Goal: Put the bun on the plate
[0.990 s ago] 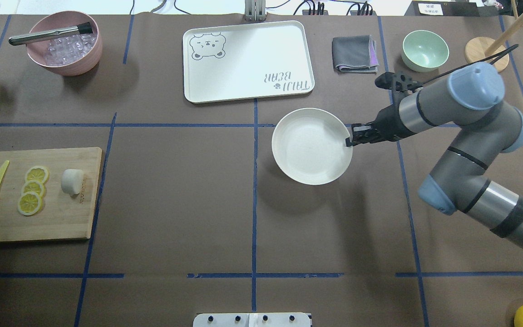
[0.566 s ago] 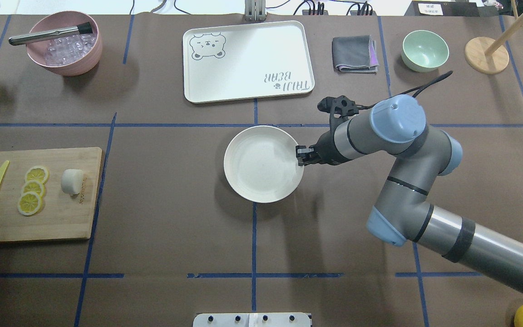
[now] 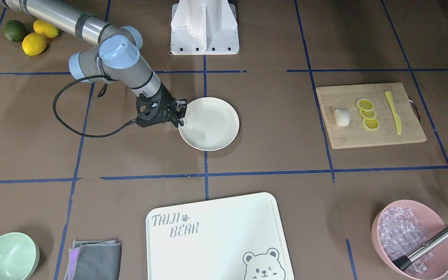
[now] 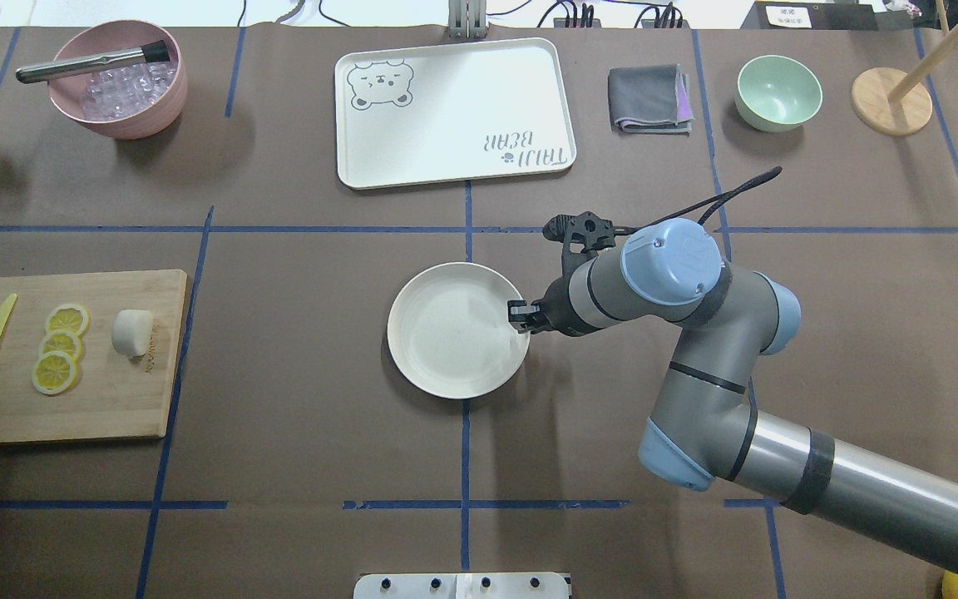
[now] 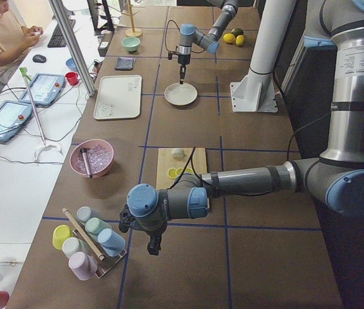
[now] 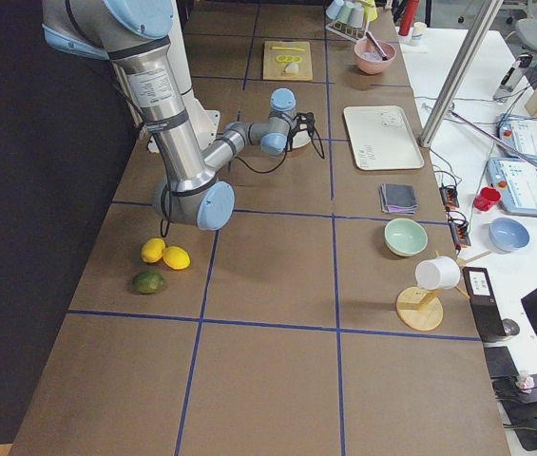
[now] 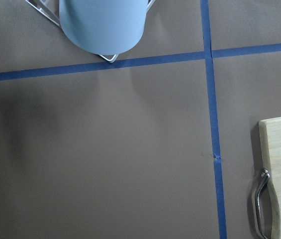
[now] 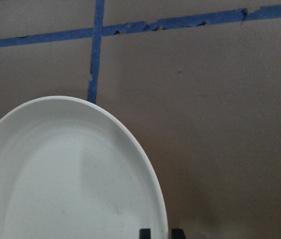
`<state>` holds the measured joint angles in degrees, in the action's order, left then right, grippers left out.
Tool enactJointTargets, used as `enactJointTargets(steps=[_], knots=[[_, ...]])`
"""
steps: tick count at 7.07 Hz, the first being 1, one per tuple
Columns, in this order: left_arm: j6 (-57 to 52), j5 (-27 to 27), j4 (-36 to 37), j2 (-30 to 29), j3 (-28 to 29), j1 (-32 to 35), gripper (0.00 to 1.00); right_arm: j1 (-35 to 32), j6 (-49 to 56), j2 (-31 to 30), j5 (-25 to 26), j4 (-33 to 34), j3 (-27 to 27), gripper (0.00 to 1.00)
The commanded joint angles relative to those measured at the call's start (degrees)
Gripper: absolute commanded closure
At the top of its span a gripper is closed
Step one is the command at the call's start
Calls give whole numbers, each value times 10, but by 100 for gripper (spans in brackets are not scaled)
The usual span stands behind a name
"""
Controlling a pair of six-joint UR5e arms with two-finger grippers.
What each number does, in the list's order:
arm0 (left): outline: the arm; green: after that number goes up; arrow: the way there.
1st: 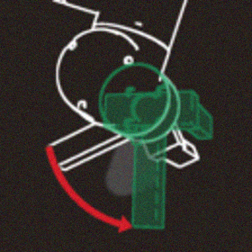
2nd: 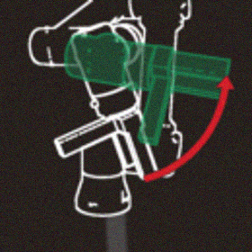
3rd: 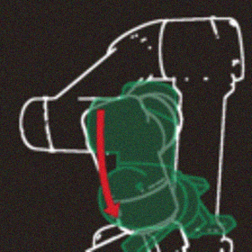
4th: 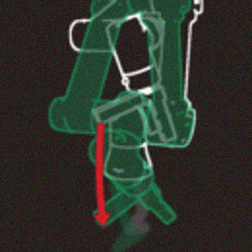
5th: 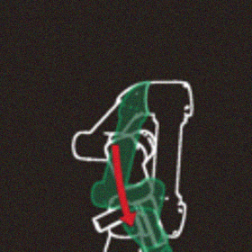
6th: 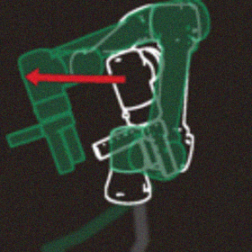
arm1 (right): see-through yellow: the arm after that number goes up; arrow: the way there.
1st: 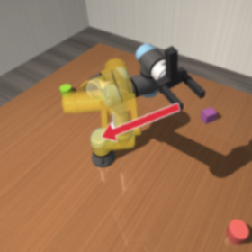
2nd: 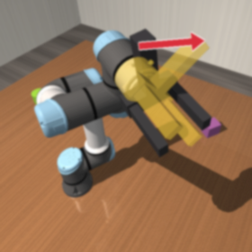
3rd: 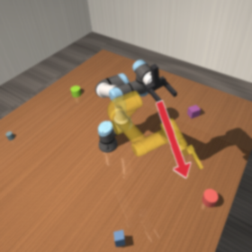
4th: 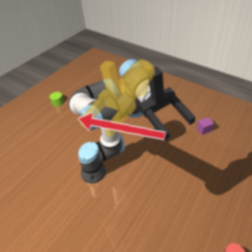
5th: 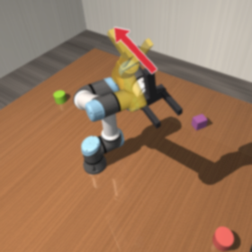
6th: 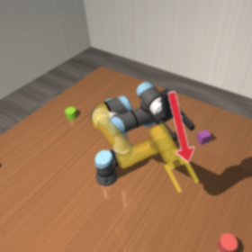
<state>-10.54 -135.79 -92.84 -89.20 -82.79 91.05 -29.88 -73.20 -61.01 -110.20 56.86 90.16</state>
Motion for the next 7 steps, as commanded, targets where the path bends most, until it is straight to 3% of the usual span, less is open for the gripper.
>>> enactJointTargets(steps=[1,2,3,7], knots=[[-1,-1,-7,0,0,0,0,-34,2,0,-15,101,44,1],[-3,-2,-31,0,-2,0,0,-101,36,-2,-88,186,68,0],[-4,0,-58,1,-2,0,0,-178,123,-10,-151,219,70,0],[3,2,-74,-11,-4,-3,0,-406,602,-84,-202,392,51,0]])
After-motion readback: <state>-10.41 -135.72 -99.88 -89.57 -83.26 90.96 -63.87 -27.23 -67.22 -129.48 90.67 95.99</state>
